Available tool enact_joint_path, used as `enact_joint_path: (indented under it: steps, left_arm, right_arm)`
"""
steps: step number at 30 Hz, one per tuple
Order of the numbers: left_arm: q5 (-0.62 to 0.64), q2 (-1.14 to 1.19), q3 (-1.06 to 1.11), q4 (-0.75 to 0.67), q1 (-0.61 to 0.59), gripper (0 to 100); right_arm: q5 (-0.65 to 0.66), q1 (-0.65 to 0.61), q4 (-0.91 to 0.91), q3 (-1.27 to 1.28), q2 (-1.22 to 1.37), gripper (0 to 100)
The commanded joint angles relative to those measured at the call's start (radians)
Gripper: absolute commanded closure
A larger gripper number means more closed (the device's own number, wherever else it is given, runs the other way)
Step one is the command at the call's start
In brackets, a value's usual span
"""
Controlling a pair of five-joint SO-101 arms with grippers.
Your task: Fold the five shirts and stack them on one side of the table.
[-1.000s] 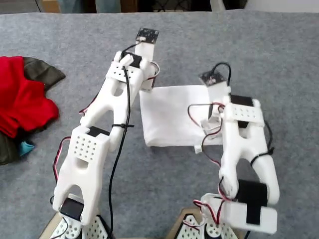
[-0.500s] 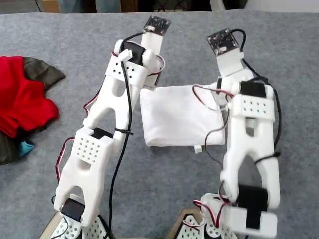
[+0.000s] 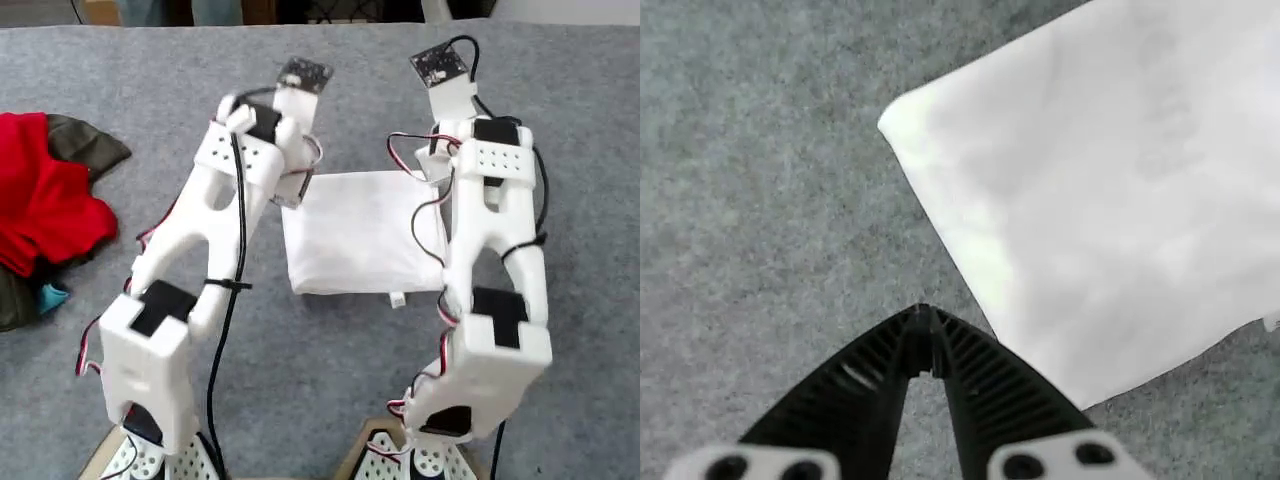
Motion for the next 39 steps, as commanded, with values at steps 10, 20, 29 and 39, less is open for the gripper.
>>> enact_joint_path:
  steps: [10,20,29,39]
  left_arm:
    - [0.014,-0.230,0.835,-0.675,0.130,97]
    - [0.011,-0.253,0.773,-0.598,0.154,97]
    - [0.014,-0.324,0.397,-0.477,0.073,97]
    - [0.015,0.146,0.185,-0.707,-0.074,97]
  right_arm:
    - [0.002,0.005,-0.049,-0.219,0.305,98.4]
    - [0.000,0.025,0.169,-0.395,0.303,98.4]
    - [-0.020,0.023,0.545,-0.483,0.093,98.5]
    - [-0.021,0.026,0.635,-0.143,-0.139,98.5]
